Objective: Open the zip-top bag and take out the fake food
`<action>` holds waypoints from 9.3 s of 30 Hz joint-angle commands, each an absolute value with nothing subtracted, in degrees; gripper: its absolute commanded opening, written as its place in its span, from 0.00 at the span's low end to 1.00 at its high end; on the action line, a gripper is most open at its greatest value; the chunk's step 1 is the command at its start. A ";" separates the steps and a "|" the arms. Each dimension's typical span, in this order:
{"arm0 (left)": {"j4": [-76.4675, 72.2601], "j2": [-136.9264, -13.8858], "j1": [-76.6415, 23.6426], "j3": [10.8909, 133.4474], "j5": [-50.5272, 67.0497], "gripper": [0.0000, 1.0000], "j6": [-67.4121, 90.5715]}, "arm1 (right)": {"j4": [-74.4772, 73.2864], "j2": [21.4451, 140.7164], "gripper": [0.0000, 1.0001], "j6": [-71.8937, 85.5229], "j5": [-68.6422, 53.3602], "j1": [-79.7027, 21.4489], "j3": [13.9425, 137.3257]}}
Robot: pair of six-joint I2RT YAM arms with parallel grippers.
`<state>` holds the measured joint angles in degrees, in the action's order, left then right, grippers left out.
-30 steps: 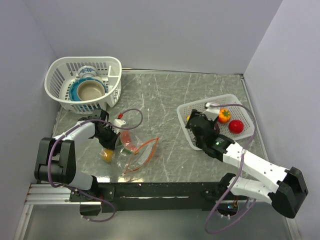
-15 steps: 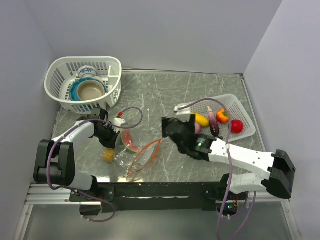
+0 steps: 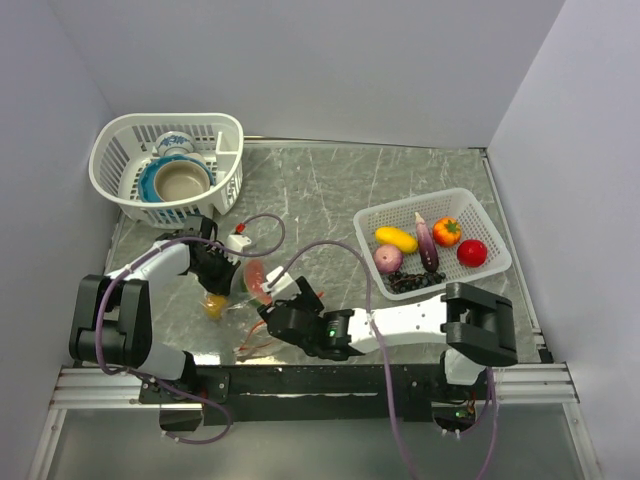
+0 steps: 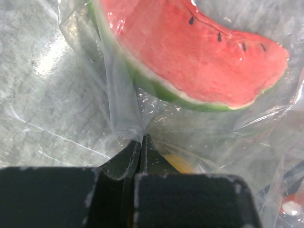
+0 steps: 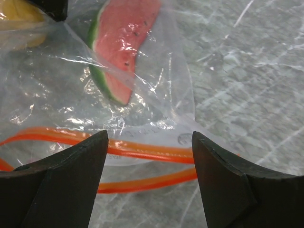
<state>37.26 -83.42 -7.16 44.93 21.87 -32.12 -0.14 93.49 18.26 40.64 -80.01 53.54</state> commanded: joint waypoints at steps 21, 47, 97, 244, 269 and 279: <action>31.46 -85.78 -6.94 41.13 15.91 0.01 -32.26 | 4.48 85.78 0.70 19.34 41.05 -85.17 53.61; 30.58 -88.15 -7.03 40.96 15.20 0.01 -31.55 | 14.41 104.23 1.00 15.03 33.32 -75.77 57.65; 30.85 -90.00 -9.76 42.89 15.82 0.01 -30.32 | 8.98 71.83 0.38 21.18 24.43 -72.42 39.82; 39.46 -89.65 -20.48 50.98 1.84 0.01 -19.69 | 18.55 110.74 1.00 16.34 23.74 -72.86 59.94; 37.00 -91.14 -16.35 50.80 1.58 0.01 -21.36 | -9.30 63.76 0.42 16.87 14.68 -71.98 49.65; 38.06 -89.48 -15.12 52.12 5.09 0.01 -21.53 | -20.74 41.31 0.42 21.18 34.95 -55.07 46.94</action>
<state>38.39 -90.80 -15.59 51.13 2.79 -20.38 -15.49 45.63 18.68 22.48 -64.18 48.49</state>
